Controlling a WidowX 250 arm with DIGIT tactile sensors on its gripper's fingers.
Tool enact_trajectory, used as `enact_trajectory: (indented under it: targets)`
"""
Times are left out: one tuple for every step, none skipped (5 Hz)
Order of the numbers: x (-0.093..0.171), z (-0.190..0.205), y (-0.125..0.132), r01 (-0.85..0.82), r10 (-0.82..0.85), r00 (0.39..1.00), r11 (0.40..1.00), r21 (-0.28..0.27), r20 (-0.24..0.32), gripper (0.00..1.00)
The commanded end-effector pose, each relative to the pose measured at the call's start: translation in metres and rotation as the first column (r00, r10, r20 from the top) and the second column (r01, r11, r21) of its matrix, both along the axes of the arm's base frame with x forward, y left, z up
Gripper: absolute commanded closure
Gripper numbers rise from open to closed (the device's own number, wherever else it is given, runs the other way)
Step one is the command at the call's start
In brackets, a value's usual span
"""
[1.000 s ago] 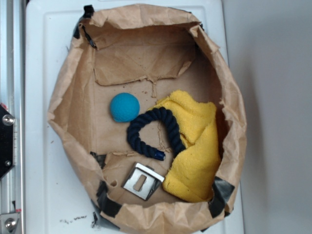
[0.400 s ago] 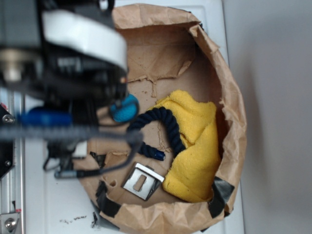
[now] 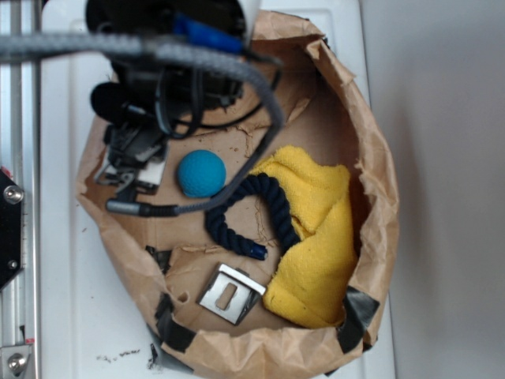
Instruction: Grab the blue ball.
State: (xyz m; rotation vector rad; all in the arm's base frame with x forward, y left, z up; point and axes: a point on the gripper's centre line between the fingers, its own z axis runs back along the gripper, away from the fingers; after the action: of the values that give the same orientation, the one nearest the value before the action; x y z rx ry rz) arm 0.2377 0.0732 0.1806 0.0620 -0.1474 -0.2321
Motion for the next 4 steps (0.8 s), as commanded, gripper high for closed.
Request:
enact_trajectory:
  targets:
    - [0.008,0.018,0.005,-0.02,0.019,0.998,1.0,0.017,0.055,0.0]
    - [0.008,0.018,0.005,-0.02,0.019,0.998,1.0,0.017,0.055,0.0]
    - [0.008,0.018,0.005,-0.02,0.019,0.998,1.0,0.017,0.055,0.0]
    - [0.022,-0.017,0.01,-0.011,0.01,0.999,0.999,0.031,0.037,0.0]
